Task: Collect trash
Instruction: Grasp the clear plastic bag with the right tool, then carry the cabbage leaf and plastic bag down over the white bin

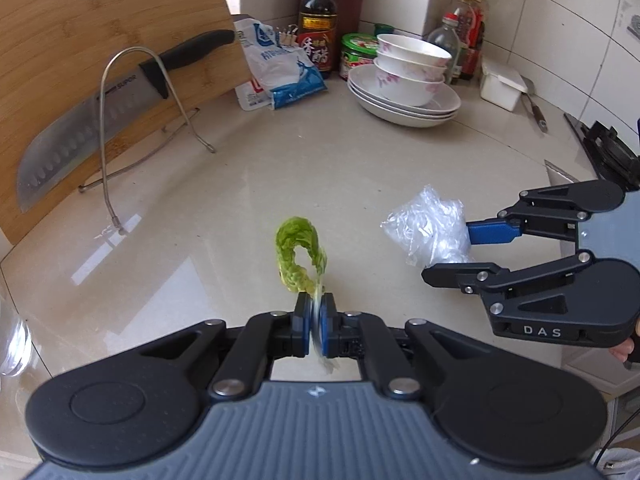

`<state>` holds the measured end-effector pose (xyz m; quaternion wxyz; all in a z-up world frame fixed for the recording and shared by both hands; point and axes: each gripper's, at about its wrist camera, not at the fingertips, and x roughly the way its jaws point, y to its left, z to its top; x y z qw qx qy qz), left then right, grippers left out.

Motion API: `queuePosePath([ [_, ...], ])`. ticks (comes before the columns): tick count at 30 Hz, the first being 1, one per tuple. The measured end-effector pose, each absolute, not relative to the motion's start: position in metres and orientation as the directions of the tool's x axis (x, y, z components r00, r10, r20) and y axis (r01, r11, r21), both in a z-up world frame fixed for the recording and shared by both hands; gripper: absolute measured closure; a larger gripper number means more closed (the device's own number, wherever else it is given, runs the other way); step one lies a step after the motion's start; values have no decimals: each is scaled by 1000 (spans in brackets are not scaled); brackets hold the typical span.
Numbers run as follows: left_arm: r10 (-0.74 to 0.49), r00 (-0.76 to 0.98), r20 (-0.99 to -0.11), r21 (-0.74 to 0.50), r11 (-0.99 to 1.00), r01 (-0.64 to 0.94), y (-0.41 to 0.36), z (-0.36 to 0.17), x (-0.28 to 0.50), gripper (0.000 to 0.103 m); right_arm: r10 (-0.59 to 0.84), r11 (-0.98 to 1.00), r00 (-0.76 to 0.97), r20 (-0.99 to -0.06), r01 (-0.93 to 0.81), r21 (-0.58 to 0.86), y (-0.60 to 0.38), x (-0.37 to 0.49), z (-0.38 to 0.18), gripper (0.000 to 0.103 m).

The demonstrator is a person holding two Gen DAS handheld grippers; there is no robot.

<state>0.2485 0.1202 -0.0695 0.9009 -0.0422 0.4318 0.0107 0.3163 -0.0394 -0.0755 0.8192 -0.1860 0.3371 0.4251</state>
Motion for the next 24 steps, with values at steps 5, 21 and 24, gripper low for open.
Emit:
queuePosePath([
  [5, -59, 614, -787, -62, 998, 15, 94, -59, 236, 100, 563, 592, 418, -713, -806, -6, -69, 292, -68, 59],
  [21, -325, 518, -791, -120, 913, 390, -33, -48, 226, 100, 405, 810, 565, -719, -586, -3, -197, 222, -62, 59],
  [24, -375, 486, -789, -135, 878, 459, -59, -51, 231, 100, 353, 856, 588, -728, -517, -3, -222, 211, -65, 59],
])
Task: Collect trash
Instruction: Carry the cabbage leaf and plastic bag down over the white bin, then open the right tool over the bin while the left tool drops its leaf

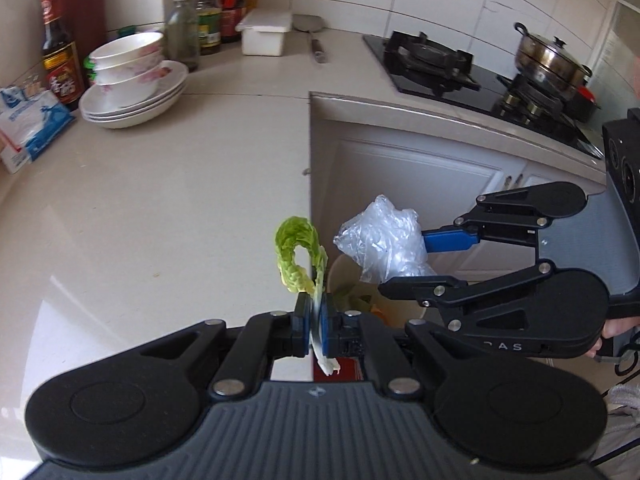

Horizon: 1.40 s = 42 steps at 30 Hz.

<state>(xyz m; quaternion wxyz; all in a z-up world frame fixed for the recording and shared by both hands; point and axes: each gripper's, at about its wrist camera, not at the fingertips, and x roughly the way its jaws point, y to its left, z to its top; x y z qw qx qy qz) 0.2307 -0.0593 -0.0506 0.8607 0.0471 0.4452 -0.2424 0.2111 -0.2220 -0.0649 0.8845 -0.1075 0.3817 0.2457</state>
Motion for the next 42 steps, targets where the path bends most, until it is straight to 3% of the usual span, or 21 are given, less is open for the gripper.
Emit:
queuePosePath([
  [16, -503, 345, -793, -159, 717, 679, -179, -74, 273, 100, 118, 982, 625, -772, -189, -3, -332, 197, -98, 59],
  [37, -420, 365, -831, -110, 767, 632, -217, -99, 322, 100, 108, 992, 426, -898, -100, 72, -404, 309, -257, 58],
  [39, -413, 364, -835, -107, 771, 628, -217, -102, 326, 100, 133, 989, 398, -908, -112, 96, -404, 316, -269, 57],
  [40, -409, 364, -837, -105, 772, 627, -218, -103, 327, 100, 136, 989, 391, -910, -109, 101, -404, 318, -274, 48],
  [41, -407, 363, -838, -104, 773, 626, -218, -105, 328, 100, 139, 989, 383, -913, -109, 105, -403, 320, -278, 31],
  [42, -404, 362, -840, -103, 774, 624, -218, -106, 330, 100, 137, 989, 384, -913, -106, 103, -402, 321, -281, 25],
])
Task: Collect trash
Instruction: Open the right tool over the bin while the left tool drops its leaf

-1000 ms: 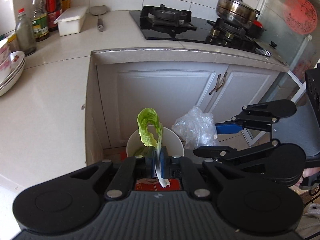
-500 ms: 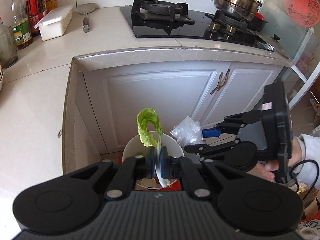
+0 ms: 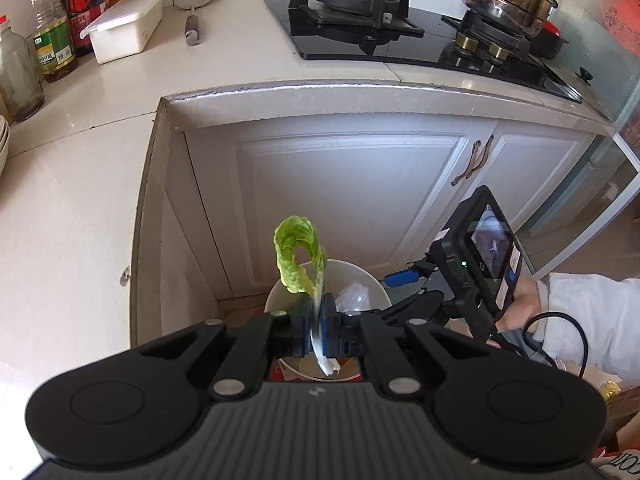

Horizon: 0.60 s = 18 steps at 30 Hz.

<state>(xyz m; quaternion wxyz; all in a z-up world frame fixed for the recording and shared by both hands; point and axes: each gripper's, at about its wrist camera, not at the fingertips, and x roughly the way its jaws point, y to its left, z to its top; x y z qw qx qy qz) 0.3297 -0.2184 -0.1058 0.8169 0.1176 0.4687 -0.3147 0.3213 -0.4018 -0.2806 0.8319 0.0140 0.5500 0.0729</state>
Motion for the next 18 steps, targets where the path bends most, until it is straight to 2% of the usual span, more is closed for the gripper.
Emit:
queuePosePath([
  [2, -400, 360, -843, -102, 775, 624, -219, -108, 333, 100, 137, 989, 389, -911, -101, 106, -399, 322, -282, 13],
  [7, -401, 353, -845, -103, 770, 629, -227, -113, 339, 100, 137, 989, 395, -908, -101, 106, -398, 325, -280, 2],
  [18, -412, 318, -854, -118, 749, 652, -265, -140, 355, 100, 93, 995, 427, -899, -66, 71, -408, 310, -262, 0],
])
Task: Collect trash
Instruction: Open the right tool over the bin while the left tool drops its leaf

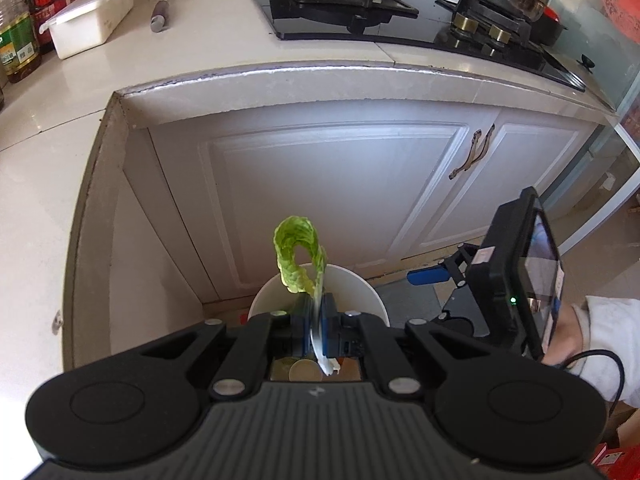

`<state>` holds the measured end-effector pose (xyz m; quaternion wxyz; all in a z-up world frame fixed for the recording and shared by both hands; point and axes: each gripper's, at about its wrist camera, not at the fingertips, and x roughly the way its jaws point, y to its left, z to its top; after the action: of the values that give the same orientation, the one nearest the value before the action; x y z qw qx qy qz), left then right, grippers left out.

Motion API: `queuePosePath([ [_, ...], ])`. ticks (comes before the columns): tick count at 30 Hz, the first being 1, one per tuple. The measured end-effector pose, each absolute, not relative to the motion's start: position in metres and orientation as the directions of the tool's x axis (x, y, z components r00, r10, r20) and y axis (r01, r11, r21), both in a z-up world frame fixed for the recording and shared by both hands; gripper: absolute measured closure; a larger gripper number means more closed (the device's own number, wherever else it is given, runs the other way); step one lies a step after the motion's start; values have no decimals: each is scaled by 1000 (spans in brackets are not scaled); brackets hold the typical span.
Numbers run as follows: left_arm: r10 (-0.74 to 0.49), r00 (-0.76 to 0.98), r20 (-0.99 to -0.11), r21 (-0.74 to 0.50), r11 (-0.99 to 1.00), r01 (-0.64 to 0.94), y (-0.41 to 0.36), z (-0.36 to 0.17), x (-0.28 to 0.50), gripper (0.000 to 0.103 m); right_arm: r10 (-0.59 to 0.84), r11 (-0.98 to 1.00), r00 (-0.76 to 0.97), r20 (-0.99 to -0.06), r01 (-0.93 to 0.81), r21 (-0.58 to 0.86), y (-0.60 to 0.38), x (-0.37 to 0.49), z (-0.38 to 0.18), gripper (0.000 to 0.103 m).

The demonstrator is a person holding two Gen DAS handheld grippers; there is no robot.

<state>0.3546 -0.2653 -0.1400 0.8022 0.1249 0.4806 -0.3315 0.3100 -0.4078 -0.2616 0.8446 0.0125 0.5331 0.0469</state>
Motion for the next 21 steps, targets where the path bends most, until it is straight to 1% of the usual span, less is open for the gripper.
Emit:
queuePosePath([
  [10, -406, 276, -871, -139, 744, 654, -304, -180, 369, 100, 55, 998, 447, -893, -6, 59, -420, 288, -248, 0],
  [12, -383, 280, -880, -117, 747, 654, -312, -191, 372, 100, 44, 999, 448, -893, -2, 48, -420, 284, -247, 0],
  [13, -377, 280, -883, -113, 750, 652, -315, -196, 374, 99, 40, 999, 447, -893, -1, 44, -420, 282, -246, 0],
  [14, -379, 281, -882, -117, 752, 649, -316, -200, 374, 96, 37, 999, 447, -894, 0, 42, -420, 281, -245, 0],
  [15, -377, 289, -880, -112, 756, 645, -318, -203, 375, 92, 35, 999, 447, -894, 1, 40, -420, 279, -244, 0],
  [16, -371, 298, -880, -103, 760, 642, -319, -205, 376, 79, 34, 999, 447, -894, 2, 39, -420, 277, -243, 0],
  [17, -360, 315, -878, -86, 767, 636, -320, -206, 376, 58, 31, 999, 448, -894, 4, 37, -420, 275, -242, 0],
  [18, -352, 335, -874, -69, 773, 631, -320, -206, 375, 46, 29, 999, 448, -893, 7, 36, -420, 274, -241, 0],
  [19, -349, 364, -863, -52, 780, 624, -318, -205, 374, 28, 27, 999, 449, -893, 10, 35, -421, 273, -240, 0],
  [20, -350, 390, -851, -39, 784, 619, -315, -202, 373, 18, 25, 999, 448, -894, 14, 35, -421, 271, -239, 0],
  [21, -354, 406, -842, -32, 785, 618, -313, -199, 372, 16, 23, 999, 448, -894, 17, 34, -421, 271, -238, 0],
])
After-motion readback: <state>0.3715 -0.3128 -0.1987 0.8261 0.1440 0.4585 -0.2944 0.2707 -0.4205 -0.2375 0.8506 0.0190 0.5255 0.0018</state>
